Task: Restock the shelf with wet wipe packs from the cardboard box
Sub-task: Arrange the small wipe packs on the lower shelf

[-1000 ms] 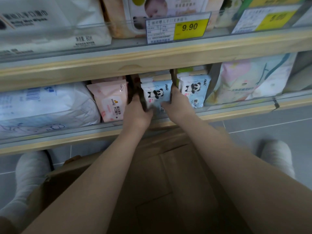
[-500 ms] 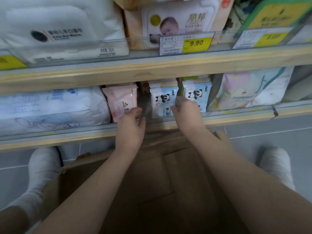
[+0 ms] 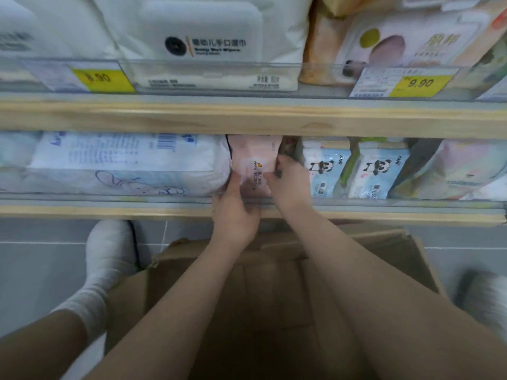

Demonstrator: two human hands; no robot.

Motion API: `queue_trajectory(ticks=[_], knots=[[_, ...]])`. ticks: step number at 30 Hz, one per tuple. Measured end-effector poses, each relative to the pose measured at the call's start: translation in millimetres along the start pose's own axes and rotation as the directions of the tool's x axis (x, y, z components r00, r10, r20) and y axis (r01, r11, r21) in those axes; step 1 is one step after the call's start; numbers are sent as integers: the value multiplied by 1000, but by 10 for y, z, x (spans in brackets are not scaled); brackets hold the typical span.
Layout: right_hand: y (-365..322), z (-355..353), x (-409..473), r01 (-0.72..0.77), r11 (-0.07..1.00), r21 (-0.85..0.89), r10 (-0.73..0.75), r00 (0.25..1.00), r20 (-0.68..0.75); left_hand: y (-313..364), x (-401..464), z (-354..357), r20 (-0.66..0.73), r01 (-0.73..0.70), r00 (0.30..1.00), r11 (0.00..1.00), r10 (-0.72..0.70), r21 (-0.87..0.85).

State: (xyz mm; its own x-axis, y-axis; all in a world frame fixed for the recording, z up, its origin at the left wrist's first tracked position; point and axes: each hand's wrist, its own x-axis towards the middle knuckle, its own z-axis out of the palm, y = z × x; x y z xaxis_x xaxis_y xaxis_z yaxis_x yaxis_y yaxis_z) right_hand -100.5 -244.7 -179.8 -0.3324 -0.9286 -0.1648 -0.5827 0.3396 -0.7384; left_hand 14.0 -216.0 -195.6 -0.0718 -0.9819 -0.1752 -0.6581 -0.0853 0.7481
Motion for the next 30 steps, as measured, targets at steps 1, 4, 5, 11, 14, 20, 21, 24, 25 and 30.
queue_trajectory(ticks=[1, 4, 5, 11, 14, 20, 21, 24, 25, 30], knots=[[17, 16, 4, 36, 999, 1, -36, 999, -30, -8, 7, 6, 3, -1, 1000, 1000, 1, 0], [43, 38, 12, 47, 999, 14, -47, 998, -32, -15, 15, 7, -20, 7, 1000, 1000, -7, -28], [46, 47, 21, 30, 999, 13, -30, 999, -16, -20, 17, 10, -36, 6, 999, 999, -7, -45], [46, -158, -167, 8, 999, 47, -14, 992, 125, -4, -149, -58, -50, -74, 996, 996, 72, -51], [126, -468, -418, 36, 999, 31, -39, 990, 138, 78, -299, -74, -34, -69, 997, 997, 70, 26], [247, -1274, -764, 1, 995, -96, 13, 988, 152, 706, -538, -254, 22, -158, 987, 987, 157, 29], [222, -1422, -808, -1, 995, -101, 15, 991, 136, 870, -572, -309, 12, -180, 984, 984, 180, 8], [101, -1880, -933, 30, 991, -133, -22, 998, 64, 1342, -668, -461, -13, -275, 961, 961, 275, 0], [52, -2033, -965, 48, 988, -144, -43, 999, 32, 1492, -698, -509, -17, -310, 951, 951, 310, 2], [-192, -2768, -1074, 193, 954, -229, -226, 966, -127, 2186, -810, -703, -18, -527, 848, 846, 530, 78]])
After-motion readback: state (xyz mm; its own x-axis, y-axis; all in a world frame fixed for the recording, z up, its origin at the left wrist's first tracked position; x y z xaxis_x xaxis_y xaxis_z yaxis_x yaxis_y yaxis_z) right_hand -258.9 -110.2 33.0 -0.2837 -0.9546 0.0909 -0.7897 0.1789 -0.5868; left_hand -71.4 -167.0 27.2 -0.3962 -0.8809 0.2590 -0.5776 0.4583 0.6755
